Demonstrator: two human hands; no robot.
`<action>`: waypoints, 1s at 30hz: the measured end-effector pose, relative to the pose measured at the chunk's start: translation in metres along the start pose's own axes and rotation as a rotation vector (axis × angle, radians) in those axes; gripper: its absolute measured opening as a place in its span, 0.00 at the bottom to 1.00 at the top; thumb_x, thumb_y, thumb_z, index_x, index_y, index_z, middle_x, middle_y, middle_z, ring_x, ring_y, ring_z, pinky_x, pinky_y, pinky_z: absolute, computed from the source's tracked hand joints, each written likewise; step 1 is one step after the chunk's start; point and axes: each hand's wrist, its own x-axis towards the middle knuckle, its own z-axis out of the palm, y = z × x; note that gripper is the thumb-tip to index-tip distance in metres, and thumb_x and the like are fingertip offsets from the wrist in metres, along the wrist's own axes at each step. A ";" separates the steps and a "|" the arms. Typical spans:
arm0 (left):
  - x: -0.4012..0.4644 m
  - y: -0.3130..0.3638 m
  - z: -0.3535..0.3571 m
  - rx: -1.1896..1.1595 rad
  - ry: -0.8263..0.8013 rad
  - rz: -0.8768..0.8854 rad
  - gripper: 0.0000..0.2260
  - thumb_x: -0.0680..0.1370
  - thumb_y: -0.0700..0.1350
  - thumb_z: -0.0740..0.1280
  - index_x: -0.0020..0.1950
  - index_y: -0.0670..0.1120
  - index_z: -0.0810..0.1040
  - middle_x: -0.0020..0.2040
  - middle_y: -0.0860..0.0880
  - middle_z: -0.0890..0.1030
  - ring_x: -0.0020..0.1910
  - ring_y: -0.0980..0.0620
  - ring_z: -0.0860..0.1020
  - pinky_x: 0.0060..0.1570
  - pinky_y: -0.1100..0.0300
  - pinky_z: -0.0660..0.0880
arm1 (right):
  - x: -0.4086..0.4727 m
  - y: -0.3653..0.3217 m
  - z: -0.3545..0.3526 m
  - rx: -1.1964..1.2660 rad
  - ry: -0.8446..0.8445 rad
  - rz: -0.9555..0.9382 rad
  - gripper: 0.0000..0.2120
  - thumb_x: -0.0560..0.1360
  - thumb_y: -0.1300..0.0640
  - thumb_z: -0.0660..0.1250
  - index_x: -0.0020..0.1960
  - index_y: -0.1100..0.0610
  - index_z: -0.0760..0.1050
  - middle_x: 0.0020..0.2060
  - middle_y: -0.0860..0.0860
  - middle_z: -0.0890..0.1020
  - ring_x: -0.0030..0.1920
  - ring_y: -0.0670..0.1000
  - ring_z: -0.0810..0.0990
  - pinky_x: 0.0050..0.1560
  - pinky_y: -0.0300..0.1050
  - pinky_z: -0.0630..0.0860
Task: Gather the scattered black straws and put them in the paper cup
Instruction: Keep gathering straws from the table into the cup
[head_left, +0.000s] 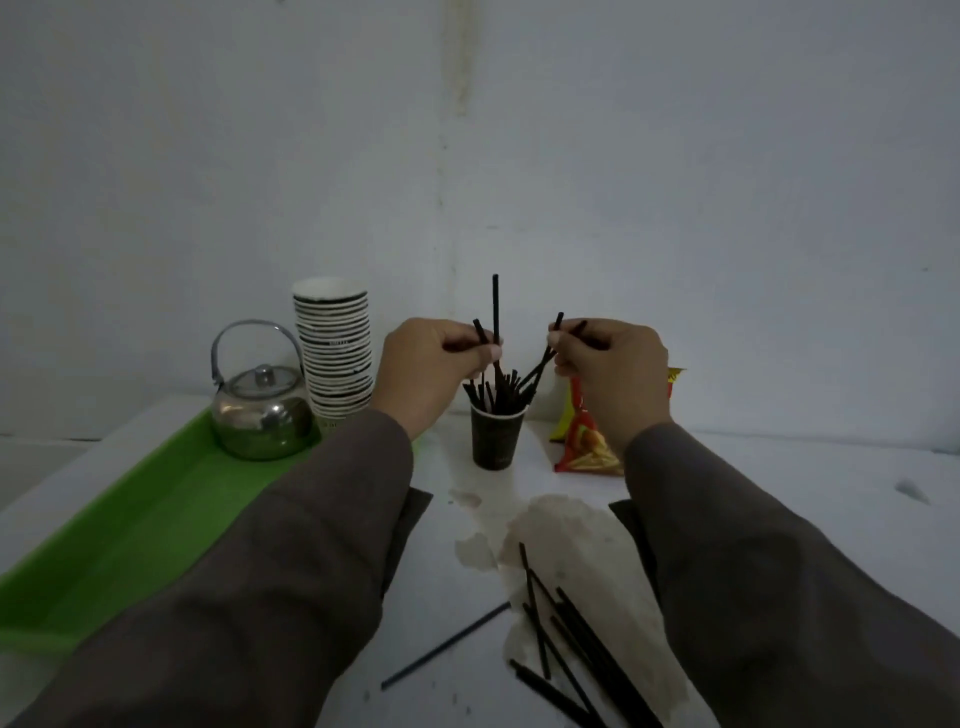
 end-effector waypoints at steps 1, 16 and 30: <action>0.009 -0.001 0.001 0.014 0.018 0.014 0.06 0.70 0.41 0.73 0.46 0.45 0.84 0.40 0.46 0.84 0.39 0.50 0.82 0.48 0.56 0.80 | 0.008 0.000 0.006 -0.009 0.018 -0.006 0.08 0.71 0.59 0.70 0.49 0.60 0.81 0.37 0.55 0.83 0.32 0.47 0.80 0.44 0.43 0.80; 0.059 -0.045 0.032 0.372 -0.145 0.034 0.07 0.72 0.45 0.71 0.48 0.44 0.83 0.43 0.47 0.82 0.41 0.53 0.75 0.41 0.63 0.67 | 0.058 0.049 0.057 -0.212 -0.078 0.114 0.07 0.72 0.58 0.69 0.45 0.62 0.82 0.40 0.58 0.84 0.39 0.53 0.80 0.46 0.48 0.78; 0.058 -0.066 0.038 0.697 -0.232 0.014 0.09 0.72 0.44 0.69 0.51 0.51 0.82 0.47 0.49 0.84 0.49 0.46 0.78 0.54 0.50 0.72 | 0.049 0.062 0.056 -0.282 -0.275 0.013 0.23 0.75 0.64 0.65 0.68 0.53 0.68 0.56 0.53 0.80 0.43 0.44 0.74 0.39 0.23 0.68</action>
